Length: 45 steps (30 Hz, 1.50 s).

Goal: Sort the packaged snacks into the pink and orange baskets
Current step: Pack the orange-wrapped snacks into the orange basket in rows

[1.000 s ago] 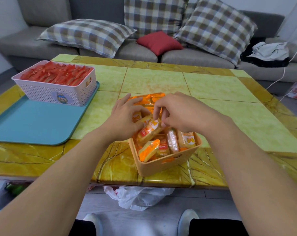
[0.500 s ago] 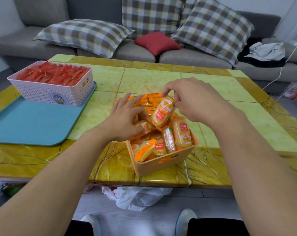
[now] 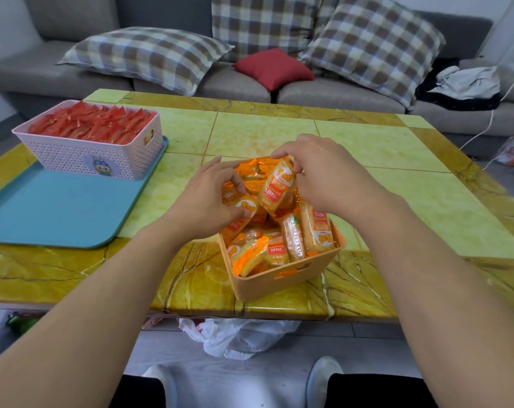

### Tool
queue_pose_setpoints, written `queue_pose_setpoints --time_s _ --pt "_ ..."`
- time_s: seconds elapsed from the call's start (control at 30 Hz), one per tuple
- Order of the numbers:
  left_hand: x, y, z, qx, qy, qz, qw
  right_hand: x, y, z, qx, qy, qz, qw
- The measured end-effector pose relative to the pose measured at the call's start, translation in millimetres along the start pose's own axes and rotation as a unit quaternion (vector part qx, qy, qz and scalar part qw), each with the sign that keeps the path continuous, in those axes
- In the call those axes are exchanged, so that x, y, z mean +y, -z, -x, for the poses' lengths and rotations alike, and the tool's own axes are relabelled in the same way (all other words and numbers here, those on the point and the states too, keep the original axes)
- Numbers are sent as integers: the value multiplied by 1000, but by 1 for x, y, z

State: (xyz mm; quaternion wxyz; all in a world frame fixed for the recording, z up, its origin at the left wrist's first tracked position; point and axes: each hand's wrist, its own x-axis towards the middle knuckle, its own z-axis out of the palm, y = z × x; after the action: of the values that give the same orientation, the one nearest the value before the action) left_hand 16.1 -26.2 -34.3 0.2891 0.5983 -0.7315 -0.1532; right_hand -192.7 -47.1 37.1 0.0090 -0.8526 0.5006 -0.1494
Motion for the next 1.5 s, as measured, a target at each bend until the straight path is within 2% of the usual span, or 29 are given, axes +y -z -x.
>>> queue_pose_setpoints --time_s 0.13,0.43,0.5,0.6,0.73,0.87,0.97,1.17,1.27,1.4,1.5 --pt "-1 -5 2 13 8 3 1000 2 -4 -5 -14 -31 -131 991" --pt "-1 -4 2 15 0 2 1000 24 1 -9 30 -75 -193 978" --pt "-1 -5 2 16 -7 2 1000 31 6 -10 12 -78 -201 976" --pt "0 -6 3 28 -14 9 999 35 0 -8 -49 -68 -182 980" --pt "2 -5 3 59 -11 20 998 32 -20 -10 -38 -47 -99 993" --pt "8 -4 6 85 -4 34 996 31 -17 -15 -82 -35 -45 995" --pt "12 -4 7 94 4 56 994 26 -18 -17 -111 -36 -39 992" --pt "15 1 8 150 28 112 982 18 -17 -19 -98 -61 -68 991" --pt "13 3 8 143 34 118 982 15 -18 -20 -69 -62 -79 993" --pt "10 2 6 110 46 83 989 10 -28 -18 -106 -88 -4 990" --pt "7 1 5 90 49 69 992 -2 -12 -15 -66 -67 43 995"
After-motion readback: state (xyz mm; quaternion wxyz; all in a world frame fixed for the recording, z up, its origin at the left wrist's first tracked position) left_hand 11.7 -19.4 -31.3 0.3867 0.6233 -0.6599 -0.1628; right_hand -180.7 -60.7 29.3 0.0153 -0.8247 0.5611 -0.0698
